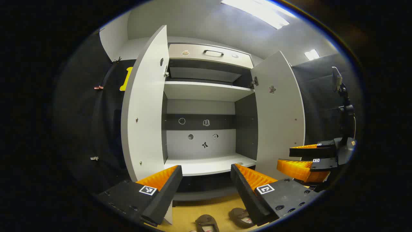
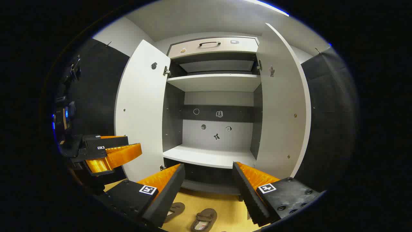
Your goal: Grab one shoe with the right hand and put it into the shoe cabinet, grab the other shoe with the left hand and put it into the shoe cabinet; then close the right door with the right hand and the left door with the left hand.
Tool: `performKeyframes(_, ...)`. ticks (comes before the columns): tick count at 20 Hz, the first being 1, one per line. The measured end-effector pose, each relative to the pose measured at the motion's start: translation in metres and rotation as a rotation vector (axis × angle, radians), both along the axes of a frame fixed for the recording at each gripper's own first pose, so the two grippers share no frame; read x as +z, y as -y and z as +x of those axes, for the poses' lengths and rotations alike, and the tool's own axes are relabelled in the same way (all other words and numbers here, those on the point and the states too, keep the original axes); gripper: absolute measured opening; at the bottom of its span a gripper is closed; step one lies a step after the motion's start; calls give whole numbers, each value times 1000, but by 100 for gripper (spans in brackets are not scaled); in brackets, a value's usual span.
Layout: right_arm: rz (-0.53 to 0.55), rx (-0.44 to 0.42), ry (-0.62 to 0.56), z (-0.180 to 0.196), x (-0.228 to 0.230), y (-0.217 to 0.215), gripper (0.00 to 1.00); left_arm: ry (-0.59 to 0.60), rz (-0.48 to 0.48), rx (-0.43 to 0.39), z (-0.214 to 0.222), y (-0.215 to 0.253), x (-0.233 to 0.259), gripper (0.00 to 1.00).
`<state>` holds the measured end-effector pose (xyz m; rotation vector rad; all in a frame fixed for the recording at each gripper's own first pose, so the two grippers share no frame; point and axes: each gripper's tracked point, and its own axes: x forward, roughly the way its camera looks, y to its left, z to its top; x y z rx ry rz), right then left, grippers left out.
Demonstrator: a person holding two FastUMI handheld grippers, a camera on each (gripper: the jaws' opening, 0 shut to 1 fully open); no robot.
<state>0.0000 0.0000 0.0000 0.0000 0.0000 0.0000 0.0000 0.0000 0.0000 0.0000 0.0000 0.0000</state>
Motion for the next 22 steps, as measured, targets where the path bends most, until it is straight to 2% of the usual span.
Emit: performKeyframes(22, 25, -61, -35, 5, -13, 0, 98, -19, 5, -32, 1, -1, -3, 96)
